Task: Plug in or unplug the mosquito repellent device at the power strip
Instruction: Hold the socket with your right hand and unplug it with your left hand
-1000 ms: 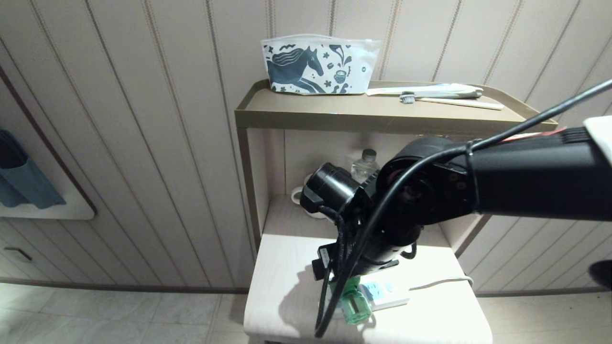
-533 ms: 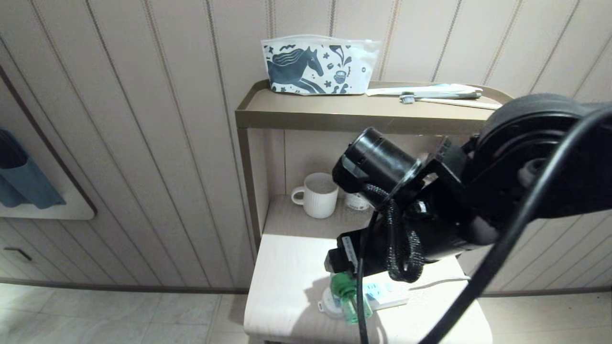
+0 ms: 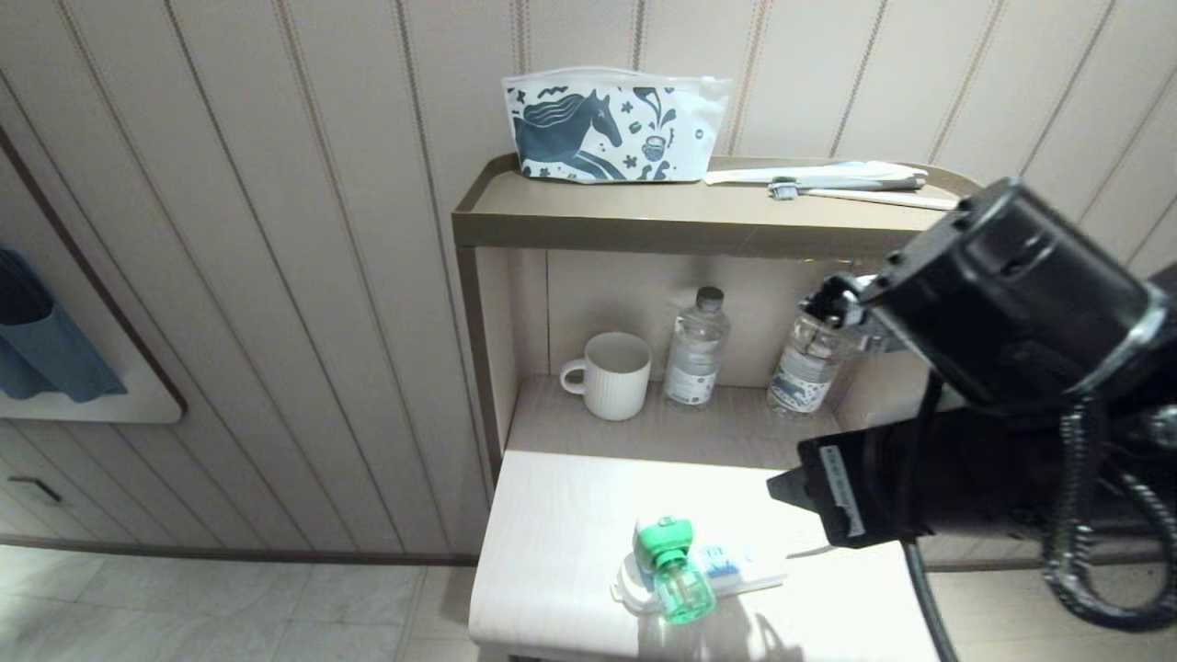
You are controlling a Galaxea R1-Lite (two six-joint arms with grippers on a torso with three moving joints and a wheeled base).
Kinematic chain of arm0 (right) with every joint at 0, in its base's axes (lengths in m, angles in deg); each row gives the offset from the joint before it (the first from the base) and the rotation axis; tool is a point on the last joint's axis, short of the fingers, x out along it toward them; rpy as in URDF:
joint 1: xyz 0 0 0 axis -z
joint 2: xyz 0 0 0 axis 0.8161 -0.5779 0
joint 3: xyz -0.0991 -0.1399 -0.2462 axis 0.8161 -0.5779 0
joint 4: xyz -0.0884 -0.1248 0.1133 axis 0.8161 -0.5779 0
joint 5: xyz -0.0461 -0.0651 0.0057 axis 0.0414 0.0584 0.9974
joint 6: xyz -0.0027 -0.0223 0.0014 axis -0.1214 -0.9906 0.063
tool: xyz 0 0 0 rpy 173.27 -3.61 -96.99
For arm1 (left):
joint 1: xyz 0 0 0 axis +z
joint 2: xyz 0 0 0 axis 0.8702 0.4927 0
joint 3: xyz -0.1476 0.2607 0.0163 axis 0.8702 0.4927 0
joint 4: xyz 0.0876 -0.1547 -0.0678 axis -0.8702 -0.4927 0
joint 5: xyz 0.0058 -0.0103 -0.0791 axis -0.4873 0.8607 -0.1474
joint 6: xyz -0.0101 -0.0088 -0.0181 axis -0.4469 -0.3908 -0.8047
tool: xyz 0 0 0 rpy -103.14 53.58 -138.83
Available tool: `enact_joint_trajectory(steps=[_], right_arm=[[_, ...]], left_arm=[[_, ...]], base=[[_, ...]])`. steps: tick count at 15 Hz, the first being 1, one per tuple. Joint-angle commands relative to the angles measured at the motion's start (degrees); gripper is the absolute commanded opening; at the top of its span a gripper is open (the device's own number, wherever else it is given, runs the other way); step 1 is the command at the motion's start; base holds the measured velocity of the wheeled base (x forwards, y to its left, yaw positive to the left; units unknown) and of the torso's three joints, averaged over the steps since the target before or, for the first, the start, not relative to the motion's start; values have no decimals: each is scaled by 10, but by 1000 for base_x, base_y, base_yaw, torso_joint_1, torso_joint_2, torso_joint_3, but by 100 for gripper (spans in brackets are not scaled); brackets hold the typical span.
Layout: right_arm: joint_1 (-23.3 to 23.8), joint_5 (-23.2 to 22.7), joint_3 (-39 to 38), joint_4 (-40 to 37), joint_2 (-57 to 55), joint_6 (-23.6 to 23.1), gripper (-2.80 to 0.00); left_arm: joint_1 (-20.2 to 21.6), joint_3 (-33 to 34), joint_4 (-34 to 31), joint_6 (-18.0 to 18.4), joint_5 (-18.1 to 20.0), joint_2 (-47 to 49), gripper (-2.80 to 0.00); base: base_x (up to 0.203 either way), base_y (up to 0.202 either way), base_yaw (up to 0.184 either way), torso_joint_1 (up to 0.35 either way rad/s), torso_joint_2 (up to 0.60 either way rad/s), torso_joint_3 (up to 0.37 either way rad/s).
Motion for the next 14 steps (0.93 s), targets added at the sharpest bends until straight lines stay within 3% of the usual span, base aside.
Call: enact_joint_trajectory(steps=[1, 9, 14], right_arm=[[20, 5, -28, 2, 84, 2, -280], [215, 9, -127, 5, 314, 7, -280], [303, 49, -201, 2, 495, -1, -280]], left_arm=[[-1, 0, 0, 0, 0, 1, -280], [0, 0, 0, 0, 0, 1, -280], [0, 0, 0, 0, 0, 1, -280]], base=[[0, 0, 0, 0, 0, 0], [0, 0, 0, 0, 0, 0], [0, 0, 0, 0, 0, 0]])
